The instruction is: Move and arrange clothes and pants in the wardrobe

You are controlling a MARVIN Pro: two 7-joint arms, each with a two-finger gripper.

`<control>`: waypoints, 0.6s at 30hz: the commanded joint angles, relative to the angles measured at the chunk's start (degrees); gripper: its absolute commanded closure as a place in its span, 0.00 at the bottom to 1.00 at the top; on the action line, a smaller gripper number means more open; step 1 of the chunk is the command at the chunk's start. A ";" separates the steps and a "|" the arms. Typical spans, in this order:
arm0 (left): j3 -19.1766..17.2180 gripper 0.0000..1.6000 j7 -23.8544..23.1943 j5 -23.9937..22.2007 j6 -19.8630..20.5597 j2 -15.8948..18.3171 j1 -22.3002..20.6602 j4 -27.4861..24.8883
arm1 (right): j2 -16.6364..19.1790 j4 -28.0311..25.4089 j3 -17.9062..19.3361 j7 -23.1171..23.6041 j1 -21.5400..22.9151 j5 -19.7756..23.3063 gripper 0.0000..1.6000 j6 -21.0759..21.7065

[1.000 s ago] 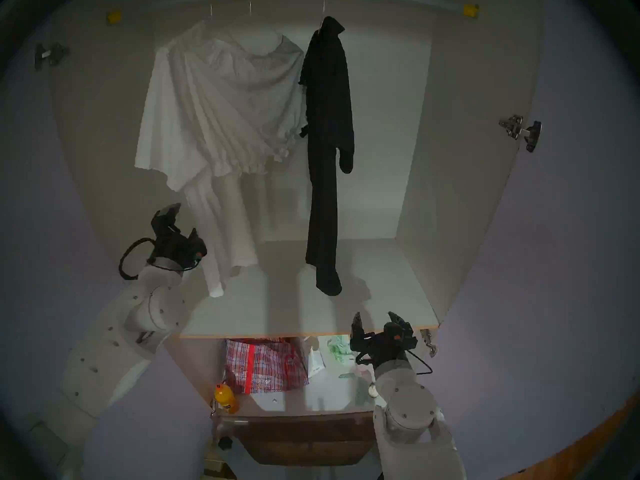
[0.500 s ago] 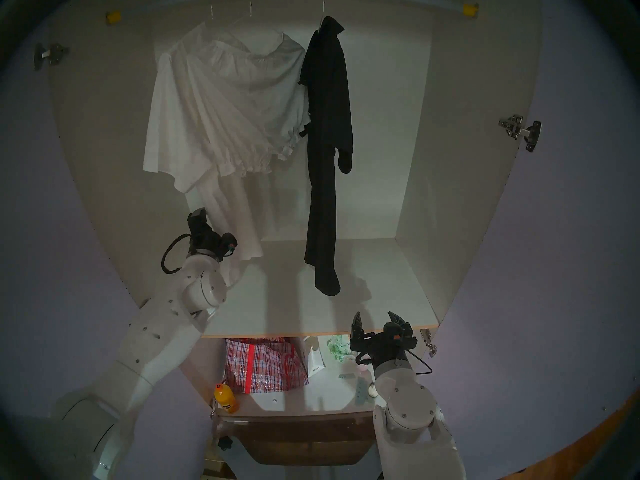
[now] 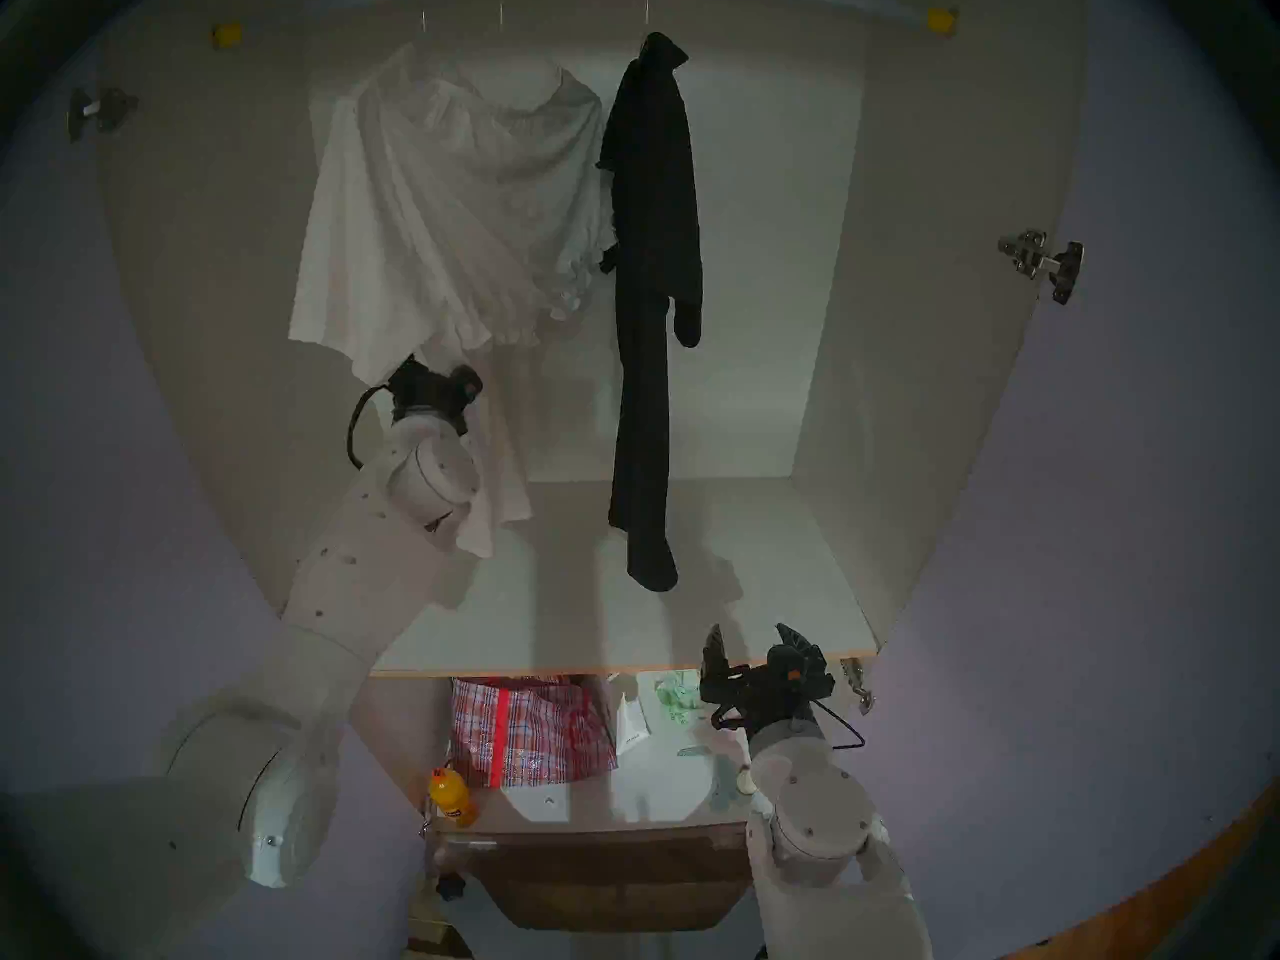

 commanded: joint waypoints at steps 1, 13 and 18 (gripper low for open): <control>-0.13 0.00 -2.77 -4.21 -4.34 -2.13 0.49 -3.52 | -0.20 -1.55 -0.13 0.03 0.49 0.15 0.00 -0.30; 7.04 0.00 -8.24 -6.49 -0.69 -6.51 5.23 -11.92 | -0.23 -1.60 -0.11 0.05 0.47 0.14 0.00 -0.27; 8.12 0.00 -6.87 -6.43 -1.19 -7.02 6.07 -12.58 | -0.24 -1.61 -0.10 0.06 0.46 0.13 0.00 -0.27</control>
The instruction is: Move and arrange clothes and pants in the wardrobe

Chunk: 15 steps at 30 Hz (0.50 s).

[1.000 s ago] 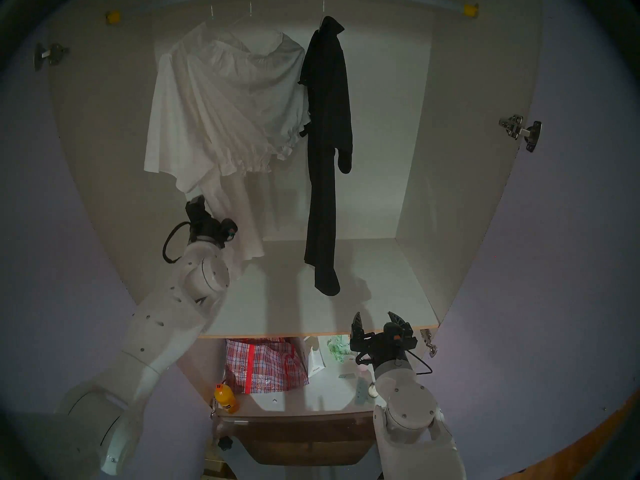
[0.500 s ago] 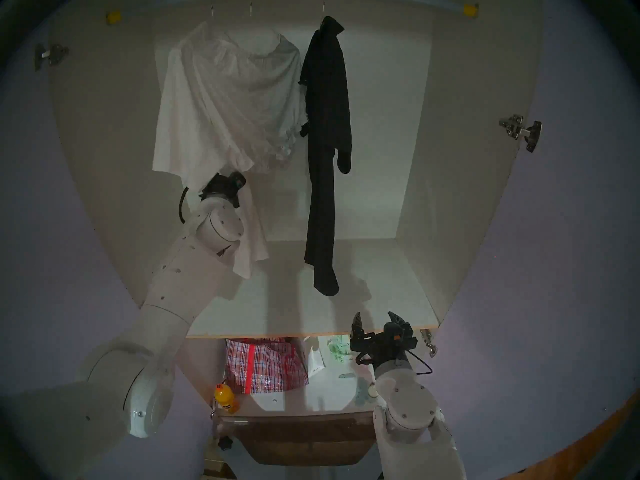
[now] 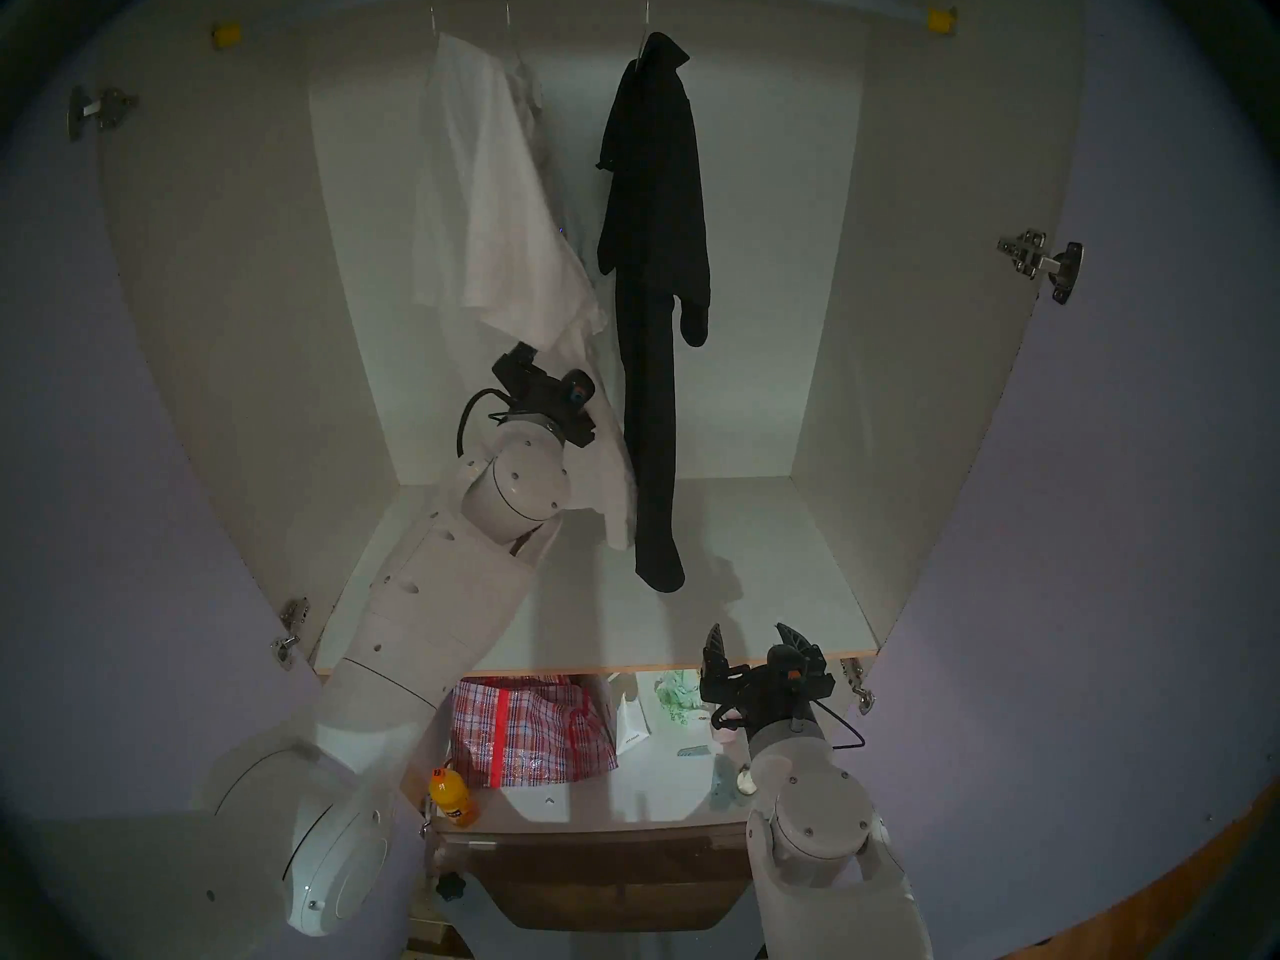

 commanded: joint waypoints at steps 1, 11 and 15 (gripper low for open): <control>-0.49 0.00 1.07 -0.57 -0.22 -1.21 -0.55 -2.86 | -0.20 -1.55 -0.12 0.02 0.49 0.15 0.00 -0.27; 1.96 0.00 -2.16 -2.93 -1.78 -2.23 1.59 -6.54 | -0.21 -1.49 -0.12 0.02 0.52 0.12 0.00 -0.31; 5.14 0.00 -2.96 -3.12 -1.43 -2.33 1.28 -7.31 | -0.21 -1.49 -0.11 0.03 0.51 0.12 0.00 -0.30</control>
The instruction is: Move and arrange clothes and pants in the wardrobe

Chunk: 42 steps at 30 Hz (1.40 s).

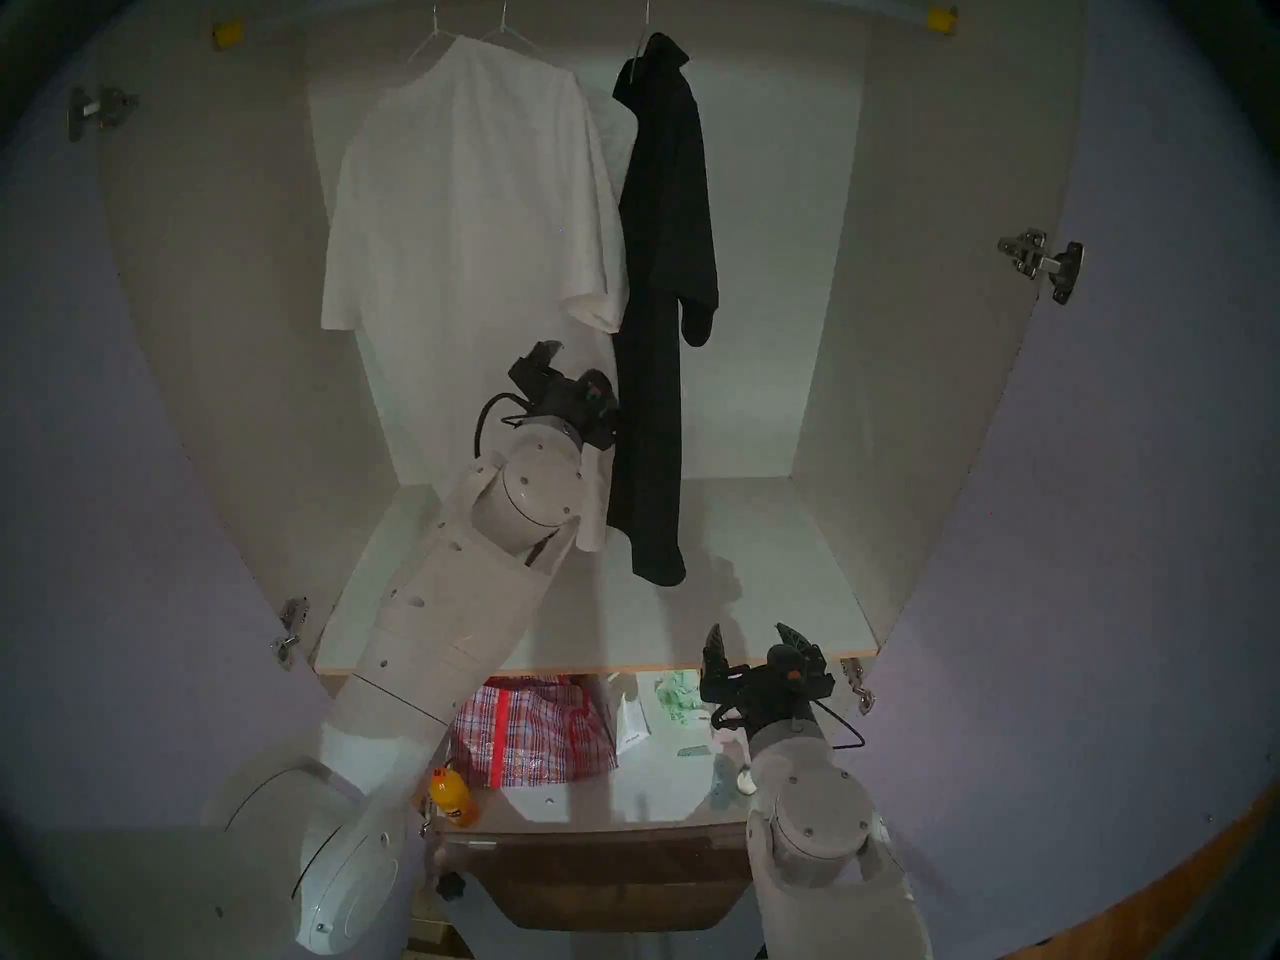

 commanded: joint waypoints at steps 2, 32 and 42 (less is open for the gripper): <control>2.18 0.00 -1.00 -0.45 -0.12 -1.68 -1.85 -2.58 | -0.20 -1.52 -0.12 0.02 0.50 0.15 0.00 -0.30; -9.87 0.00 -3.34 -3.00 -0.51 23.38 24.31 -38.41 | -0.24 -1.54 -0.09 0.06 0.49 0.12 0.00 -0.29; -4.29 0.00 9.85 11.83 4.07 22.02 16.76 -25.13 | -0.26 -1.55 -0.08 0.07 0.48 0.10 0.00 -0.28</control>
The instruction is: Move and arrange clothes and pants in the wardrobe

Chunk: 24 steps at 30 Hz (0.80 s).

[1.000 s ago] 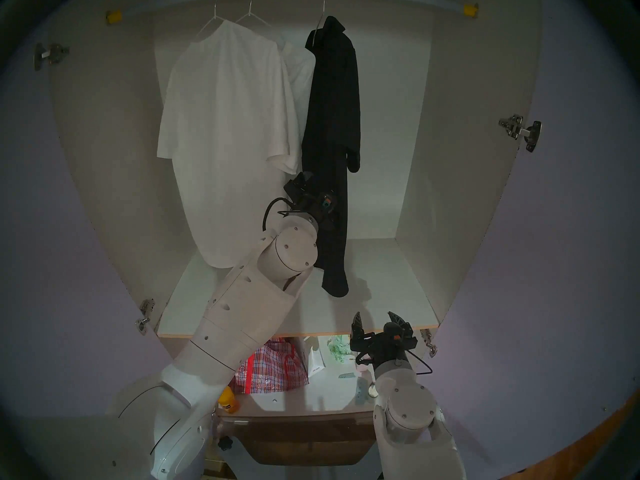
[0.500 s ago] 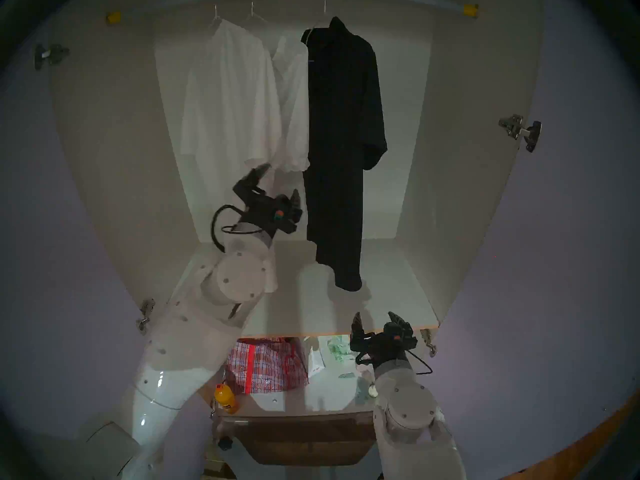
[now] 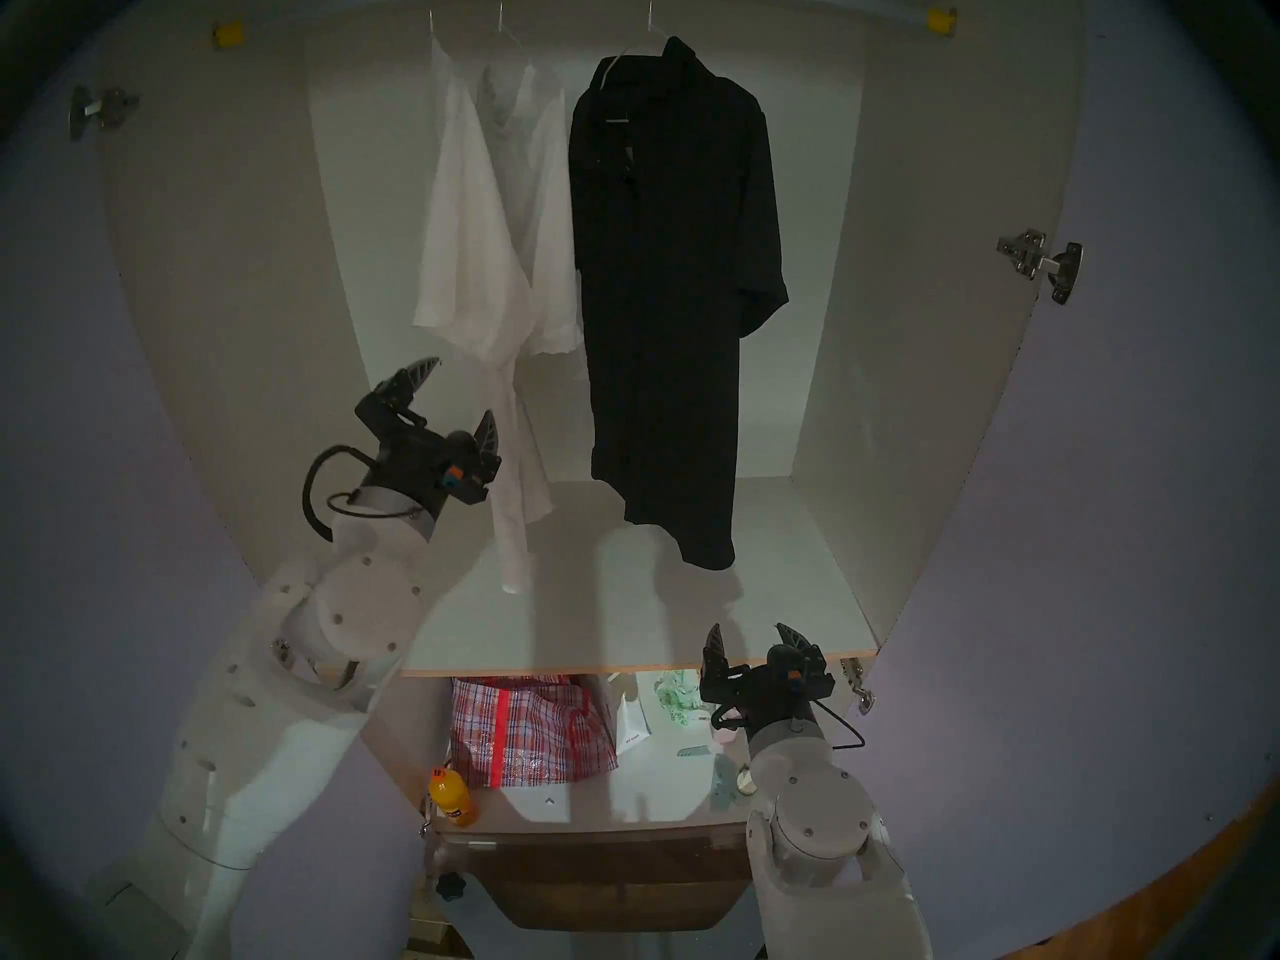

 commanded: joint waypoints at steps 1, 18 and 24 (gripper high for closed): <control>0.58 0.00 3.25 3.45 2.38 -2.90 -5.22 3.33 | -0.20 -1.53 -0.12 0.03 0.51 0.15 0.00 -0.28; 0.77 0.00 6.23 8.47 3.94 -2.20 -13.71 18.21 | -0.22 -1.59 -0.11 0.05 0.48 0.15 0.00 -0.24; 0.63 0.00 6.76 9.45 3.70 0.10 -12.99 17.76 | -0.22 -1.58 -0.11 0.05 0.48 0.14 0.00 -0.25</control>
